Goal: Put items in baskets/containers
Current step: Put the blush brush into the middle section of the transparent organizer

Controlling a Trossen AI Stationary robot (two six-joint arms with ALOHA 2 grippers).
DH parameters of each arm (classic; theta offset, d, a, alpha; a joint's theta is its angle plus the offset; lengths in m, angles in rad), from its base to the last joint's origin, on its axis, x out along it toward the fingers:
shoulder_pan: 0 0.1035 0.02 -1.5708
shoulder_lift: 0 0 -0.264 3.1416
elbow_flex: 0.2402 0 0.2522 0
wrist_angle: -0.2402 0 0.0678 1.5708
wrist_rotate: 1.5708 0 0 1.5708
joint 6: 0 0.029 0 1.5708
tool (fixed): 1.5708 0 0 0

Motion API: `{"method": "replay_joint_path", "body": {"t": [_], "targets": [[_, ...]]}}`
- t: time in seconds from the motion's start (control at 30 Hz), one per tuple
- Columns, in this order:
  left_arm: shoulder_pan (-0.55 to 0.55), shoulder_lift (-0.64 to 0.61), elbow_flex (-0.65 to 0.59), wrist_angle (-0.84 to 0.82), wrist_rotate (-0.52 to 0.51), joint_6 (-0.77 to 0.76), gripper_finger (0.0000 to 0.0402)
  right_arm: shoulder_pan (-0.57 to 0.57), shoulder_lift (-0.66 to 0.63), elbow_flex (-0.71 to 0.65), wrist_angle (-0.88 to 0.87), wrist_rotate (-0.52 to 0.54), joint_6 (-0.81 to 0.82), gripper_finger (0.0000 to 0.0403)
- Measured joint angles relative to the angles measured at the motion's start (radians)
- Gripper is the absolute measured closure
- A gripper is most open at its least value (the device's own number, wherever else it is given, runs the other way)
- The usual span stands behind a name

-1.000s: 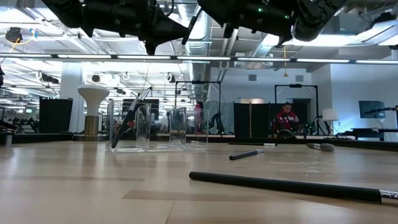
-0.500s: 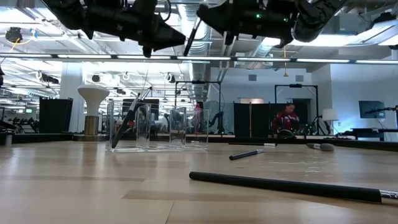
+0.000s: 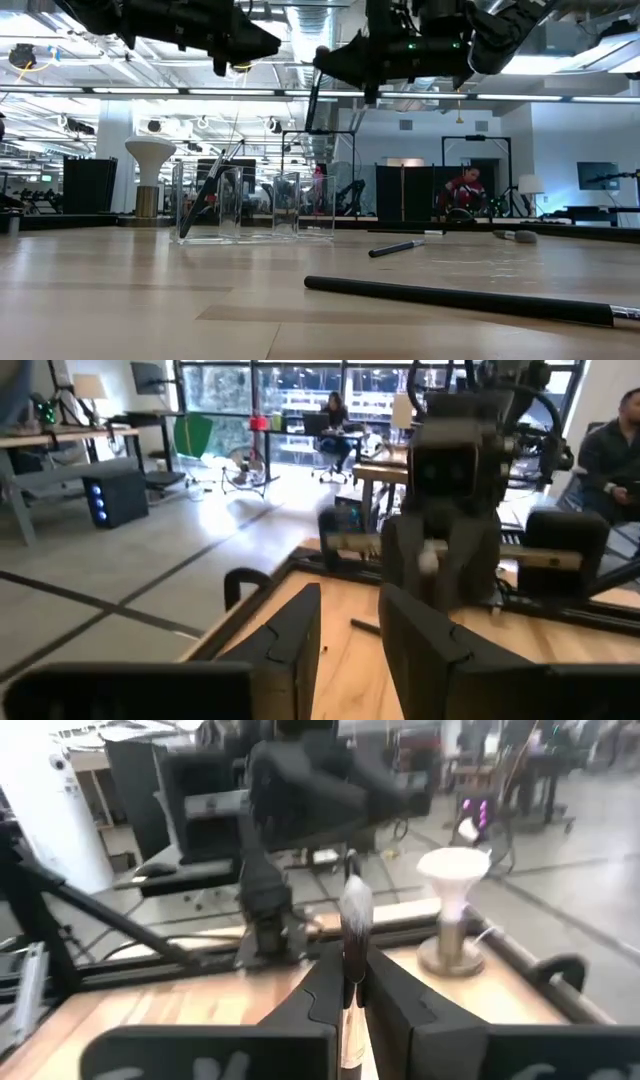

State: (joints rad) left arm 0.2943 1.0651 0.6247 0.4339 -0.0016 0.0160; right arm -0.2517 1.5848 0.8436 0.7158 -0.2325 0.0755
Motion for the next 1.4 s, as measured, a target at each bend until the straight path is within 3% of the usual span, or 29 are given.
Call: {"method": "replay_joint_path", "body": {"t": [0.33,0.53,0.77,1.07,1.23,1.4], "targets": [[-0.020,0.008,0.000,-0.105,0.002,0.004,0.0301,0.040,0.088,0.013,0.036,0.031,0.135,0.0378],[-0.026,-0.012,-0.001,-0.110,0.003,0.009,0.0301,0.088,0.164,0.052,0.027,0.051,0.172,0.0394],[-0.044,-0.115,-0.022,-0.142,0.009,0.007,0.0302,0.119,0.164,0.070,0.026,0.125,0.196,0.0376],[-0.051,-0.281,-0.089,-0.114,0.009,-0.002,0.0302,0.158,0.214,0.070,0.077,0.216,0.234,0.0389],[-0.091,-0.297,-0.100,-0.091,0.009,-0.020,0.0302,0.158,0.284,0.070,0.146,0.218,0.286,0.0371],[-0.138,-0.292,-0.101,-0.082,0.009,-0.021,0.0302,0.158,0.331,0.073,0.158,0.239,0.291,0.0390]]}}
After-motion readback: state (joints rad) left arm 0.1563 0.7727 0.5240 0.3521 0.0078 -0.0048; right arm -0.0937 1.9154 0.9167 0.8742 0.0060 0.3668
